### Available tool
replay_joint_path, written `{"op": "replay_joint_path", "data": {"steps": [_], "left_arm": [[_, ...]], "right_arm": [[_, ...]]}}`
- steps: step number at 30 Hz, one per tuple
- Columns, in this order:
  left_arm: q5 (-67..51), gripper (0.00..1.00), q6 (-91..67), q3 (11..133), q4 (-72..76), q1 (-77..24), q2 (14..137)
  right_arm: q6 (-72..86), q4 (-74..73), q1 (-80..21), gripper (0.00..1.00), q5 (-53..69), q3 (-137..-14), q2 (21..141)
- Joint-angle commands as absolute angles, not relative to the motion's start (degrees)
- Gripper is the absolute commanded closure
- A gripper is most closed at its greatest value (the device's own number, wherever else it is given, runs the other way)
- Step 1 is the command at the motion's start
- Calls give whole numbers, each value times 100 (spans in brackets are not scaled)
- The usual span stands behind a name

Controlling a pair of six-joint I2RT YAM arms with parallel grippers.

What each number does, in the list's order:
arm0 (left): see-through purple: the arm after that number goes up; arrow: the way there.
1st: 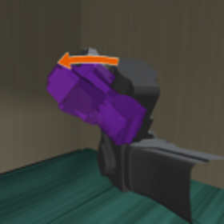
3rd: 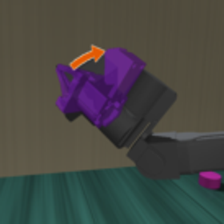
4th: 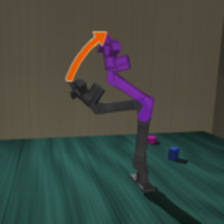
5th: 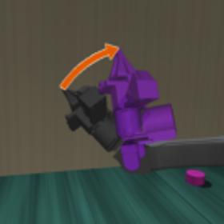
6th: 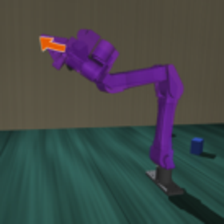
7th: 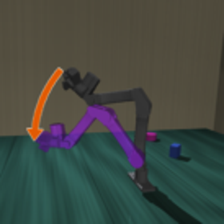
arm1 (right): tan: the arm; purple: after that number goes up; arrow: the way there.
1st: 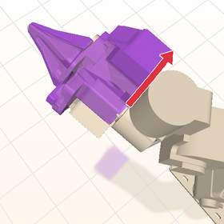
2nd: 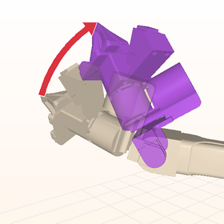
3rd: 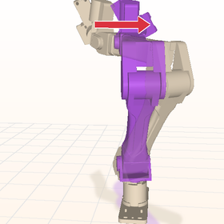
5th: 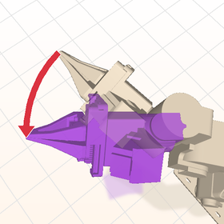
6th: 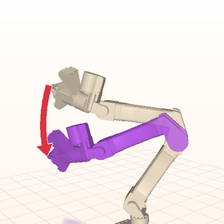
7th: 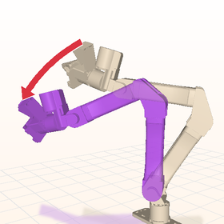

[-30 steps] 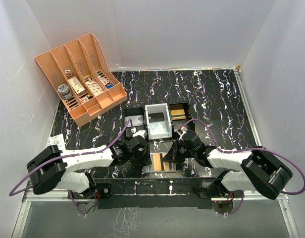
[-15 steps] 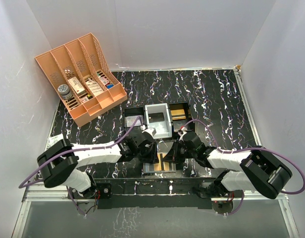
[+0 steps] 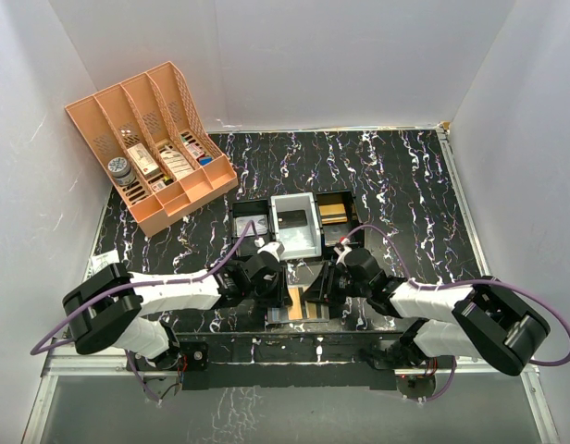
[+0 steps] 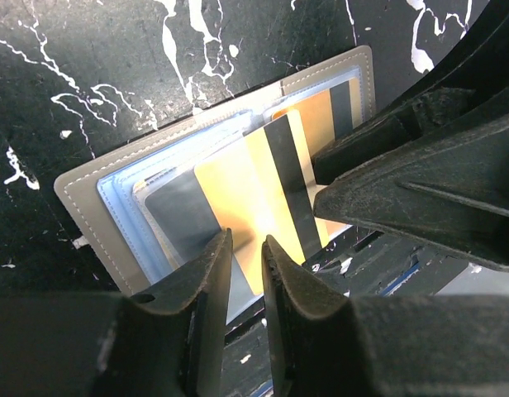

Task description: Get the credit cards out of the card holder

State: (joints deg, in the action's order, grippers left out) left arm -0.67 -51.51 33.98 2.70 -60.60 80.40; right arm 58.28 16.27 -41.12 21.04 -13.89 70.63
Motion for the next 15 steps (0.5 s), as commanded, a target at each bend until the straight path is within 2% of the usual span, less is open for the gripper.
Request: {"op": "replay_joint_path", "data": {"steps": [1, 7, 15], "left_arm": [[64, 78, -5159, 3074, -227, -6086, 7966], [74, 79, -5150, 3058, -239, -6089, 7956], [73, 80, -5168, 3041, -206, -6091, 7931]], "right_arm": [[5843, 2078, -4090, 66, 2179, -1289, 7062], [5950, 2994, -4096, 55, 2170, -785, 7217], [5444, 2866, -4103, 57, 2441, -930, 7223]]}}
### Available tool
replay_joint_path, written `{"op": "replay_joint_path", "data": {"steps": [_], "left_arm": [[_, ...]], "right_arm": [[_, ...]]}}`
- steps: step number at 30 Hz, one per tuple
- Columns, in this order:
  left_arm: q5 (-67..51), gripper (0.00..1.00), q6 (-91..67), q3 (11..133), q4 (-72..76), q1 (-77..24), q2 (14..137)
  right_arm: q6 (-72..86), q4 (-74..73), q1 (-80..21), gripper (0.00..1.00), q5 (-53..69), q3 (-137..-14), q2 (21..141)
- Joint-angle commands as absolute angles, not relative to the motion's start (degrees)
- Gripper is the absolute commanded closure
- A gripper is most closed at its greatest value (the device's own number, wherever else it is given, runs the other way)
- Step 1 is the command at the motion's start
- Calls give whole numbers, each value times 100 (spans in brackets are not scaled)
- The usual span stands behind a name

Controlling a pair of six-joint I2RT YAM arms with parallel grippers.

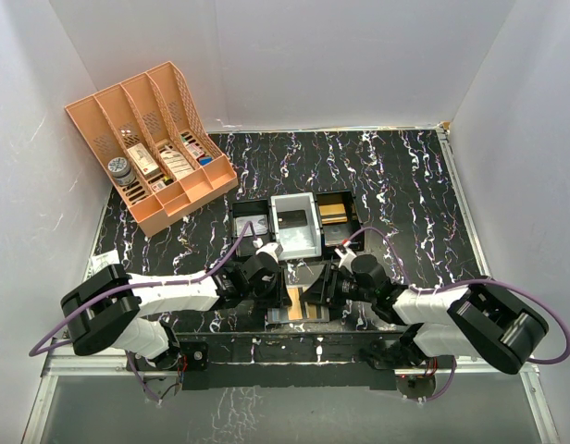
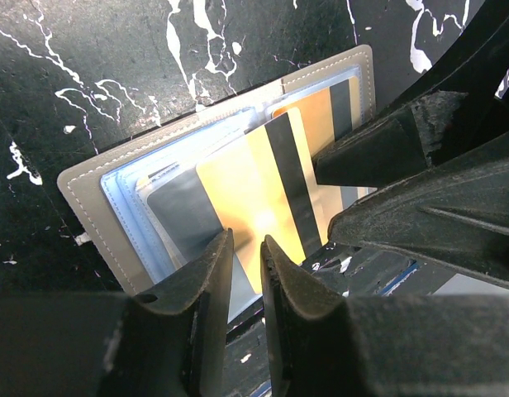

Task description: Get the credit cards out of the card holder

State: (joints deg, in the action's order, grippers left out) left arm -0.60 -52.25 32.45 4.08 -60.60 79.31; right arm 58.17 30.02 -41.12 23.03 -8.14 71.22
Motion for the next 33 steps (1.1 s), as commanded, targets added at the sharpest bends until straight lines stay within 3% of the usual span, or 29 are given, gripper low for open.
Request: {"op": "replay_joint_path", "data": {"steps": [1, 8, 13, 19, 30, 33], "left_arm": [[75, 80, -5168, 3045, -225, -6085, 7936], [116, 80, -5194, 3026, -264, -6086, 7876], [155, 80, -5229, 2981, -321, -6089, 7866], [175, 80, -5223, 2968, -450, -6088, 7686], [463, 80, -5214, 2994, -624, -6084, 7352], [415, 68, -5052, 3123, -603, -6084, 7137]], "right_arm": [[5501, 2954, -4101, 57, 2488, -923, 7328], [5791, 4144, -4179, 60, 3065, -913, 8307], [5867, 4242, -4195, 79, 2959, -907, 8326], [5483, 3118, -4169, 100, 2581, -1045, 7625], [5028, 604, -3903, 100, 1748, -1442, 5789], [4925, 52, -3901, 100, 1312, -1683, 5230]]}}
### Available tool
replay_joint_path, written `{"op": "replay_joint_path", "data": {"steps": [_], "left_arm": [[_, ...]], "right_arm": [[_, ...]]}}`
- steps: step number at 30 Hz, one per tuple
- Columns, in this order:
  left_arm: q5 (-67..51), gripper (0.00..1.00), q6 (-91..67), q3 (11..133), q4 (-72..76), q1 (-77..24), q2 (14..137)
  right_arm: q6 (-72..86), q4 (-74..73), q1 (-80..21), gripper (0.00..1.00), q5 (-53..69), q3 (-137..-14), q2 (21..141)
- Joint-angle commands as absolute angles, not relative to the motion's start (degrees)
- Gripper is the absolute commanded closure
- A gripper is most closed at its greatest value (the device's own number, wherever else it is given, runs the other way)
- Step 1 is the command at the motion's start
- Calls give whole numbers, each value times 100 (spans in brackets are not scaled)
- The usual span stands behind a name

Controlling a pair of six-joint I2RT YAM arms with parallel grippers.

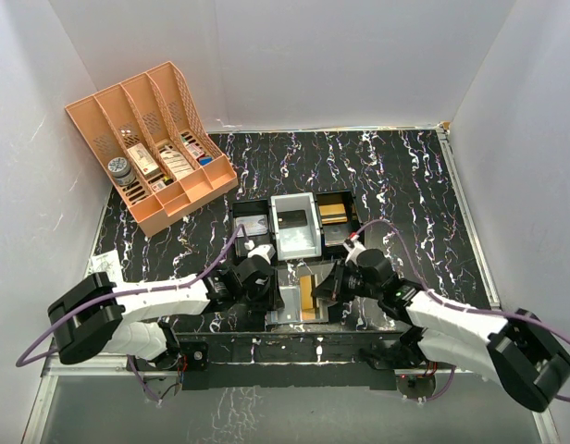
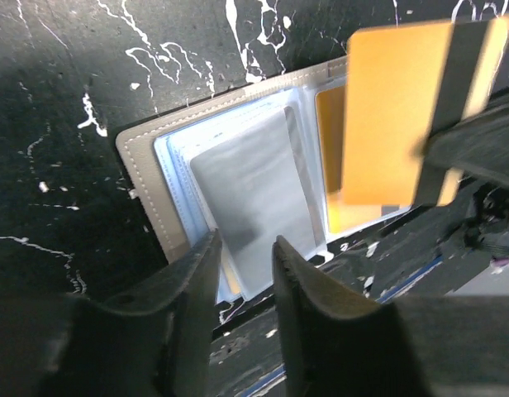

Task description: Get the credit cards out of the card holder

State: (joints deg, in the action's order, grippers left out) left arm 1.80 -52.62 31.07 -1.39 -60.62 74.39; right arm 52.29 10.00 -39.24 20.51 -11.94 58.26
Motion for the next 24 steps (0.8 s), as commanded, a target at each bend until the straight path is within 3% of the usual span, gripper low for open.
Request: {"op": "replay_joint_path", "data": {"steps": [1, 8, 14, 24], "left_arm": [[418, 62, -4990, 3221, -631, -6090, 7053], [889, 36, -4510, 3949, -1461, -6082, 6635], [1312, 27, -4498, 4094, -2030, -6082, 6609], [1460, 10, -4592, 3843, -2483, -5812, 6169]], "right_arm": [[4915, -118, -3894, 100, 1135, -1807, 5014], [4212, -1458, -3872, 100, -617, -3141, 4711], [3621, -2140, -3720, 100, -1504, -4437, 5654], [2903, -2190, -3454, 100, -2144, -5246, 6853]]}}
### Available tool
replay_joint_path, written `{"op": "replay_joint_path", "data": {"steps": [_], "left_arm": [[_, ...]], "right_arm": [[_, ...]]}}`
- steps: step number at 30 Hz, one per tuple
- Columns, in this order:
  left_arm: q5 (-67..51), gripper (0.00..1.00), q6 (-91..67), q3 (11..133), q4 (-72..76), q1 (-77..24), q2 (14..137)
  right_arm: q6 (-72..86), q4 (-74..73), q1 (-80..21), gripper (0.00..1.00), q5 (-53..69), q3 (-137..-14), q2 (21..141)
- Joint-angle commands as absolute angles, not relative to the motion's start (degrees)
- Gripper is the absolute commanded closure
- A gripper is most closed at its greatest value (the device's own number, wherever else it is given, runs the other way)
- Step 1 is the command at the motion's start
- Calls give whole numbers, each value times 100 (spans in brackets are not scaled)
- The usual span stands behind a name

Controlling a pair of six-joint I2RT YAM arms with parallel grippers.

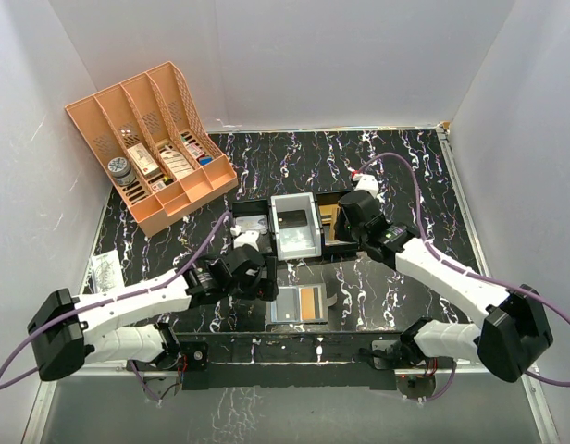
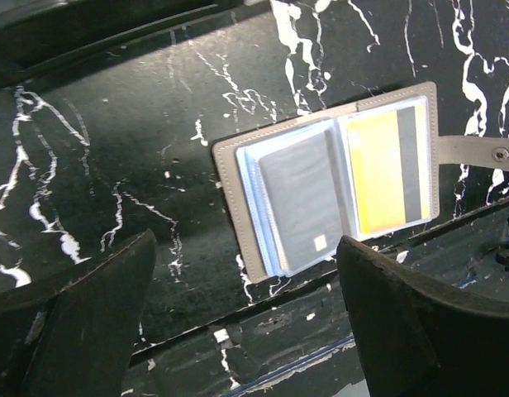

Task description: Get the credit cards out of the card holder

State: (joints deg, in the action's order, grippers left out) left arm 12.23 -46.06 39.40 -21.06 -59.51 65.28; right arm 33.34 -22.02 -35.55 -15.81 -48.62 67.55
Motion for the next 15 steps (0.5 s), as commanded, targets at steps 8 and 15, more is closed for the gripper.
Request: {"op": "replay_joint_path", "data": {"steps": [8, 15], "left_arm": [[1472, 2, -4519, 3595, -2759, -5309, 5618], [1234, 1, -4262, 3479, -2995, -4362, 5092]], "right_arm": [[2488, -1889, -3338, 100, -1379, -5462, 7526], [2324, -1918, -3338, 100, -804, -5823, 8094]]}}
